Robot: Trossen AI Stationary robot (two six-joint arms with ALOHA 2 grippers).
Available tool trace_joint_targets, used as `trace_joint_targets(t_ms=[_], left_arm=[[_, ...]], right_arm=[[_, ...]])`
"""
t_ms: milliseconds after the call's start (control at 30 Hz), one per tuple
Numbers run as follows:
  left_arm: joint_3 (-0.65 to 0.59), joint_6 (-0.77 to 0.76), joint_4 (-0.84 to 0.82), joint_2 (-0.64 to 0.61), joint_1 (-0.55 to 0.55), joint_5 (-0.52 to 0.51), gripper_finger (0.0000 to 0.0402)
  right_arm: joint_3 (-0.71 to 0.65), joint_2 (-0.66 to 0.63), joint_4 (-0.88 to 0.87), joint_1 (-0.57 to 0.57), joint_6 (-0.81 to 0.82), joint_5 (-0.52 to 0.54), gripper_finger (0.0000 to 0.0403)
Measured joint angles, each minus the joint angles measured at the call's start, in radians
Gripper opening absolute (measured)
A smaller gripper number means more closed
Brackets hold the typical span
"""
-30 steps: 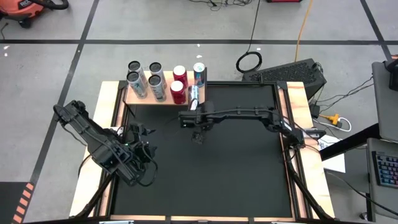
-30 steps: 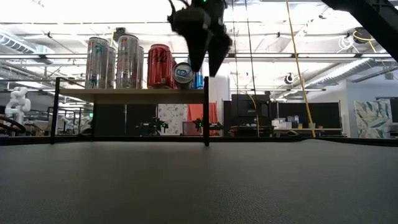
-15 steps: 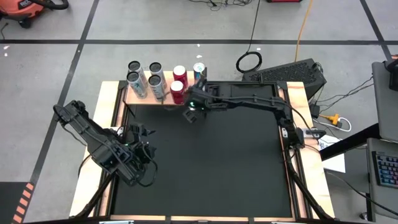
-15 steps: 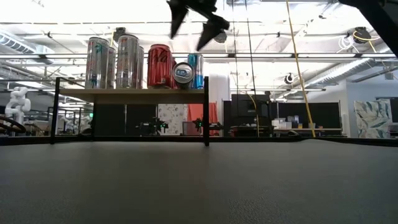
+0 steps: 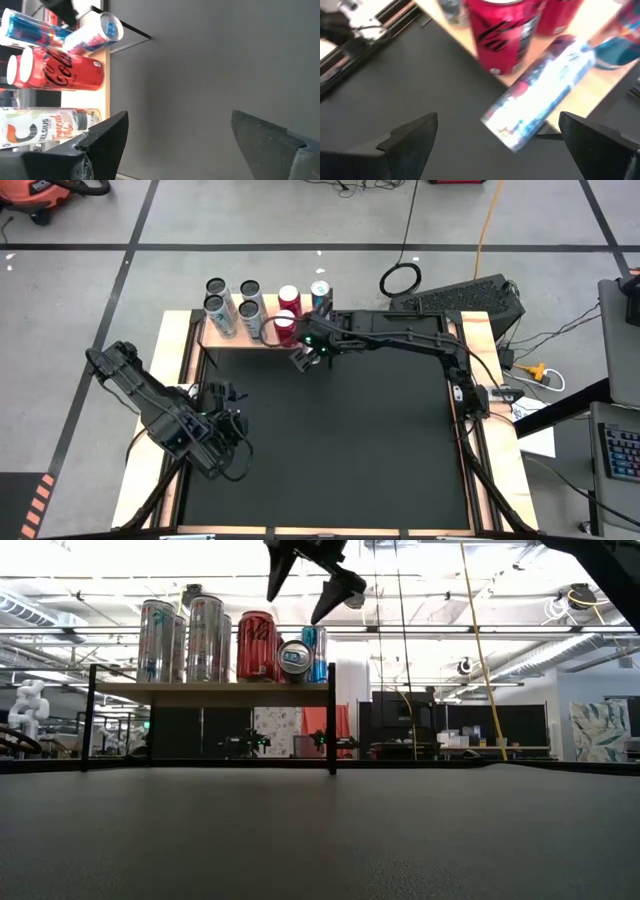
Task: Place canned beverage on shelf
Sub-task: Put the blue soda can aligned with the blue soda can on the shelf
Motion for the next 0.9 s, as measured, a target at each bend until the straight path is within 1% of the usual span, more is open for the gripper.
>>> trace_joint_targets(t_ms=[233, 300, 467, 667, 900], left_arm=[[0.000, -0.022, 0.000, 0.000, -0.002, 0.005, 0.0341], [0.000, -0.024, 0.000, 0.000, -0.002, 0.005, 0.0341], [-0.001, -0.025, 0.000, 0.000, -0.002, 0.010, 0.0341], [-0.030, -0.026, 0.000, 0.000, -0.002, 0.020, 0.0341], [-0.045, -0.027, 0.000, 0.000, -0.002, 0.030, 0.0341]], right_arm=[[0.000, 0.008, -0.021, -0.016, 0.101, 0.020, 0.0400], [0.000, 0.015, -0.046, -0.015, 0.100, 0.023, 0.0400], [0.000, 0.055, -0.094, -0.003, 0.100, 0.066, 0.0400], [0.000, 0.071, -0.067, 0.006, 0.089, 0.085, 0.0400], [0.000, 0.081, -0.069, 0.006, 0.149, 0.096, 0.0400]])
